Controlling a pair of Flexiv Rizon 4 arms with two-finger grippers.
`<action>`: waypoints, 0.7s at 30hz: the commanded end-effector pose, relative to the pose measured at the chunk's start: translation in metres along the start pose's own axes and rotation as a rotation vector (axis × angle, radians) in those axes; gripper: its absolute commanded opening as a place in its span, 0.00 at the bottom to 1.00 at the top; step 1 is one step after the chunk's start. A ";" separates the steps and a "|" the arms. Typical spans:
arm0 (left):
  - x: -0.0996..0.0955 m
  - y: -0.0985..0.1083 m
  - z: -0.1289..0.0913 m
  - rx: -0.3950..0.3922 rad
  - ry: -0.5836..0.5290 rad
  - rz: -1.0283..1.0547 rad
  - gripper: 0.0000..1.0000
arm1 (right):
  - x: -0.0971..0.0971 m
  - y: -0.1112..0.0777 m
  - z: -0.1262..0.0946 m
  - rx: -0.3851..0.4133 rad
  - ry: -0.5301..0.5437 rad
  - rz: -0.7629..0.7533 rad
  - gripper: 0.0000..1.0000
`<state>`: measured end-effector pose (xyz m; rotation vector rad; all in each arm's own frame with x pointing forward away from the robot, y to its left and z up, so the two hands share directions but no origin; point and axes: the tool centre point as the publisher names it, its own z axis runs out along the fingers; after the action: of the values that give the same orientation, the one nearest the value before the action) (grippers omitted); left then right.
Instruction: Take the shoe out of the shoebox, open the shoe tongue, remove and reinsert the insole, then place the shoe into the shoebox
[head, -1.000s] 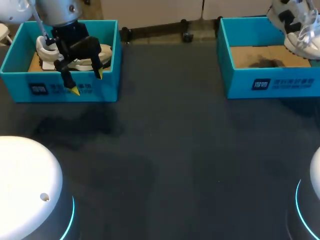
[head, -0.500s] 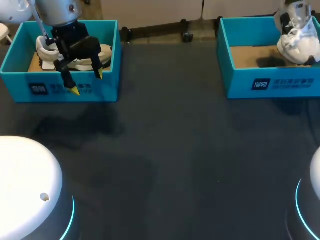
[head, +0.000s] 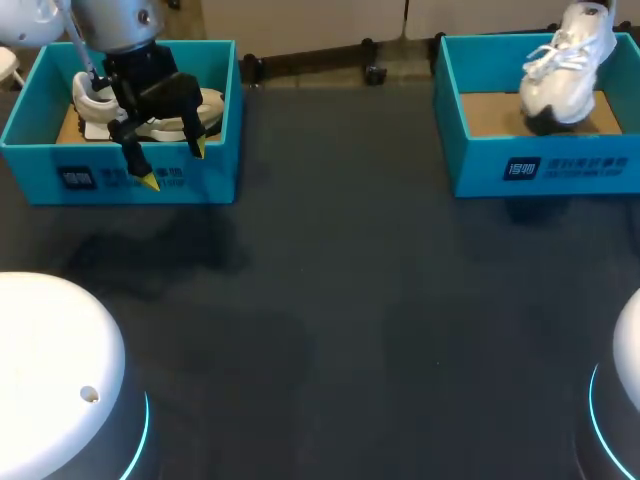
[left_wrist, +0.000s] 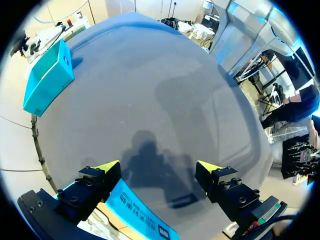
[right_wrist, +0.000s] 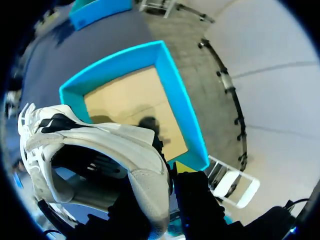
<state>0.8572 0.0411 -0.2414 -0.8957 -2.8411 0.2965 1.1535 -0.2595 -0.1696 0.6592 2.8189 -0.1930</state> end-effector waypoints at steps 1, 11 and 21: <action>-0.001 0.001 0.000 0.000 0.002 0.001 1.00 | 0.002 0.002 -0.003 0.018 0.000 0.105 0.00; -0.001 0.001 0.000 0.000 0.002 0.001 1.00 | -0.016 -0.026 0.009 0.104 0.005 0.498 0.00; -0.001 0.001 0.000 0.000 0.002 0.001 1.00 | -0.013 -0.071 0.020 0.185 0.014 1.027 0.00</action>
<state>0.8572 0.0411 -0.2414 -0.8958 -2.8410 0.2965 1.1400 -0.3329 -0.1776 1.4241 2.5343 -0.2172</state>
